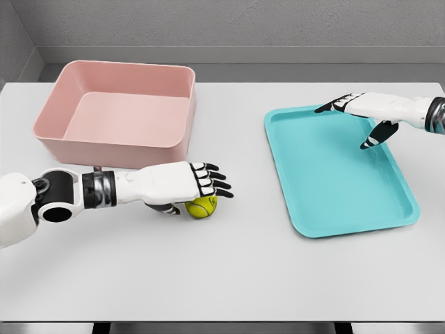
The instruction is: Put the tennis from the blue tray into the pink basket with both arms
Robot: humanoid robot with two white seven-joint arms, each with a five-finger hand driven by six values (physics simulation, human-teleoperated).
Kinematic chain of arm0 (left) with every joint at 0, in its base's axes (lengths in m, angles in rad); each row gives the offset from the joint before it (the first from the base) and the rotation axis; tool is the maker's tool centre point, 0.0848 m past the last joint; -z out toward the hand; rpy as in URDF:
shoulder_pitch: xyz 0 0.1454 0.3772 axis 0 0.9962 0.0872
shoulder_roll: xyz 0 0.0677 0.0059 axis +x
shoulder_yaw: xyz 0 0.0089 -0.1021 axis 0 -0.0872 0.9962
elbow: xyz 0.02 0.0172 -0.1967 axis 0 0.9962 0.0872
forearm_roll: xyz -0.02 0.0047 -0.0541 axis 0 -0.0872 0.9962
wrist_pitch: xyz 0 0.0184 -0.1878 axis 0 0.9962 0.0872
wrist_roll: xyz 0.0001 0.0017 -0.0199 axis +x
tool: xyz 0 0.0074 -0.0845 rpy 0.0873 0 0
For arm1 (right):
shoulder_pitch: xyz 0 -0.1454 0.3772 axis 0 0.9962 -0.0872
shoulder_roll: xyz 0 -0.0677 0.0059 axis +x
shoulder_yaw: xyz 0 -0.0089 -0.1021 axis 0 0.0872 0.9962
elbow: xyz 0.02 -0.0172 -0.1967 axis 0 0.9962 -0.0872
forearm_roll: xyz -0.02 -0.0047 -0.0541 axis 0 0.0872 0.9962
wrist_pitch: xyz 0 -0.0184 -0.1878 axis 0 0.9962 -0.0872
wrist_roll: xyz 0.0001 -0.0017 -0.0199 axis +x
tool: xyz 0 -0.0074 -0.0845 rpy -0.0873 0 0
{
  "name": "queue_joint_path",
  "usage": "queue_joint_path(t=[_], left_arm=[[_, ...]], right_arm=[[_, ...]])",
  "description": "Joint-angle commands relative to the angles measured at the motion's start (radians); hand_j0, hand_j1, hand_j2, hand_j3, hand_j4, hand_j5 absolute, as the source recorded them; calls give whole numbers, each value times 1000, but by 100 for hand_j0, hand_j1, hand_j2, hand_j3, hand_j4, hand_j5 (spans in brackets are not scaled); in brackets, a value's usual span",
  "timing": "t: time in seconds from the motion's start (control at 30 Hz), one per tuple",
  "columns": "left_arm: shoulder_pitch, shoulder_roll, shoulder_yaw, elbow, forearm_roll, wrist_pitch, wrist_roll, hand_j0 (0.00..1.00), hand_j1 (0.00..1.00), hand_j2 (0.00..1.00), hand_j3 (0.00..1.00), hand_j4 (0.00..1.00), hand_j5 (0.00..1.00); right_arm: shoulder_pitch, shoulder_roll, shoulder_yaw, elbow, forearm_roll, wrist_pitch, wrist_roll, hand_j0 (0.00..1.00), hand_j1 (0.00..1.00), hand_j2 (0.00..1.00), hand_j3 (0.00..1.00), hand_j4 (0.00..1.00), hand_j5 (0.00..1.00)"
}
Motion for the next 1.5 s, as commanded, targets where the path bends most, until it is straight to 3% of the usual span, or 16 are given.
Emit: queue_joint_path(t=[0.0, 1.0, 1.17, 1.23, 1.3, 1.47], left_arm=[[0, 0, 0, 10, 5, 0, 1, 100, 100, 100, 100, 100, 100], [8, -2, -7, 6, -16, 6, -1, 96, 96, 96, 96, 96, 96], [8, 0, -15, 6, -16, 5, -3, 82, 82, 82, 82, 82, 82], [8, 1, -15, 5, -15, 3, -3, 65, 65, 65, 65, 65, 65], [8, 1, -14, 5, -15, 0, -3, 58, 58, 58, 58, 58, 58], [8, 3, -14, 3, -15, -1, -3, 53, 53, 53, 53, 53, 53]], right_arm=[[0, -1, -1, -1, -6, 2, 0, 100, 100, 100, 100, 100, 100], [0, -2, -1, -1, -6, 2, 0, 100, 100, 100, 100, 100, 100], [0, -2, -1, -1, -6, 2, -2, 100, 100, 100, 100, 100, 100], [0, -2, -1, -1, -6, 2, 0, 100, 100, 100, 100, 100, 100], [0, -1, -1, -1, -6, 2, 0, 100, 100, 100, 100, 100, 100], [2, -1, -1, -1, -6, 2, 0, 100, 100, 100, 100, 100, 100]])
